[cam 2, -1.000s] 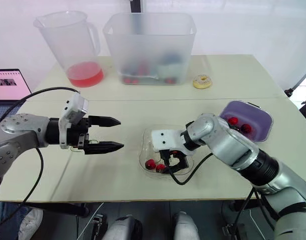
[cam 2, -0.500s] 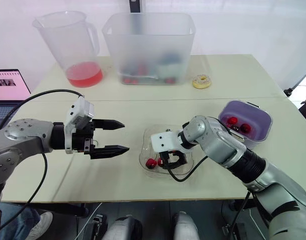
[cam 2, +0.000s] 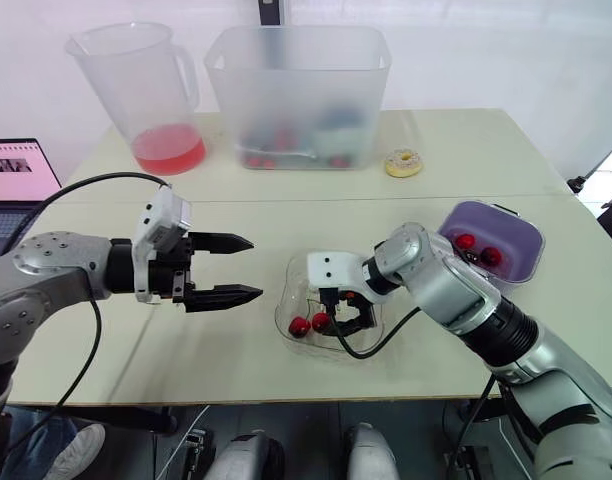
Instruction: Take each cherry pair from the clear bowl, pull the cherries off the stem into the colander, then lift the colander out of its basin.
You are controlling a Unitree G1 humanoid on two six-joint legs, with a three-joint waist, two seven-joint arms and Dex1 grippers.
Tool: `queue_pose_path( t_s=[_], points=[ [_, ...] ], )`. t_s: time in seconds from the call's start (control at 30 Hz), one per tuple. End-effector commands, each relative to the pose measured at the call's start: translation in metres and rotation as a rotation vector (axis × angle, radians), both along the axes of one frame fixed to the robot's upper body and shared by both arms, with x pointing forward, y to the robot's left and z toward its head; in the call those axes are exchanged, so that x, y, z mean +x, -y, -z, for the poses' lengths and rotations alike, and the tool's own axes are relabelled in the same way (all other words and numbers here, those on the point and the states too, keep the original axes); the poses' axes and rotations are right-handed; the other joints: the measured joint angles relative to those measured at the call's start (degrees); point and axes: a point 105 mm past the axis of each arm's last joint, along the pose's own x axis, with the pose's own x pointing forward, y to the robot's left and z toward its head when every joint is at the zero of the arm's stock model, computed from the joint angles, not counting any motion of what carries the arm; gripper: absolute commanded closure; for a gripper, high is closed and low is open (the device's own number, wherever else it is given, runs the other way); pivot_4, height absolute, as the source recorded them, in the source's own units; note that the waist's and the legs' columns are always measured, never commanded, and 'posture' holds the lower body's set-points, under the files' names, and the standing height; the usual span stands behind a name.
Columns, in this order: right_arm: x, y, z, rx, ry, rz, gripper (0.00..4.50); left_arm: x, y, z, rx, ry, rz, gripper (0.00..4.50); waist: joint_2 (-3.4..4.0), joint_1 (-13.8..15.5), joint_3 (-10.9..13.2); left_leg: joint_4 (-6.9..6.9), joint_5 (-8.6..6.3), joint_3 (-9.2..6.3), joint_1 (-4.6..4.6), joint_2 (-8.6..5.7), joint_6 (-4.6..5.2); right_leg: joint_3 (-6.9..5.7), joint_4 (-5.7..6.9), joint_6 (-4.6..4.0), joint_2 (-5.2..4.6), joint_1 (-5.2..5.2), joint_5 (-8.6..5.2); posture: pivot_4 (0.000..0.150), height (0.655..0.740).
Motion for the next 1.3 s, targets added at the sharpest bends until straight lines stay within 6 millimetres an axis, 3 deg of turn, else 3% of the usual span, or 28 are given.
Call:
queue_pose_path(
  t_s=[0.03,0.23,0.63,0.93,1.03,1.1,1.3],
  points=[
    [0.001,-0.003,-0.009,0.025,0.03,0.023,0.0,-0.001,-0.002,-0.005,0.035,0.039,0.018,0.01,0.0,-0.02,0.0,0.0,0.0,0.0,0.0,0.0,0.0,0.0,0.0,0.0,0.0,0.0,0.0,0.15,0.6886],
    [0.009,0.001,-0.01,0.025,0.05,0.105,0.0,0.003,-0.005,-0.006,0.05,0.053,0.013,0.01,0.0,0.0,0.0,0.0,0.0,0.01,0.0,0.0,0.0,0.0,0.0,0.0,0.01,-0.01,0.0,0.15,0.6886],
    [-0.01,-0.016,-0.015,0.111,-0.117,0.139,0.0,0.011,-0.009,-0.01,0.049,0.065,-0.005,0.01,0.0,-0.05,0.0,0.0,0.0,0.0,0.0,0.01,0.0,0.0,0.01,0.0,0.02,-0.01,0.0,0.15,0.6886],
    [-0.006,-0.02,-0.005,0.085,-0.11,0.186,0.0,0.013,-0.009,-0.013,0.051,0.067,-0.015,0.01,0.0,-0.08,0.0,0.0,0.0,-0.01,0.0,0.0,0.01,0.0,0.01,0.0,0.01,-0.01,0.0,0.15,0.6886],
    [-0.007,-0.02,-0.003,0.073,-0.097,0.184,0.82,0.014,-0.009,-0.013,0.054,0.069,-0.015,0.0,0.0,-0.14,0.0,-0.02,0.0,0.0,0.0,0.0,0.01,0.0,0.01,0.0,0.02,-0.02,0.0,0.15,0.6886],
    [-0.007,-0.019,-0.001,0.063,-0.084,0.188,1.74,0.014,-0.009,-0.014,0.054,0.072,-0.016,0.0,0.0,-0.09,0.0,-0.02,0.0,0.0,0.0,0.0,0.01,0.0,0.01,0.0,0.02,-0.02,0.0,0.15,0.6886],
    [-0.006,-0.017,-0.002,0.054,-0.062,0.188,1.74,0.015,-0.009,-0.014,0.057,0.075,-0.016,0.0,0.0,-0.07,0.0,-0.01,0.0,0.0,0.0,-0.01,0.01,0.0,0.01,0.0,0.01,-0.02,0.0,0.15,0.6886]
  ],
)
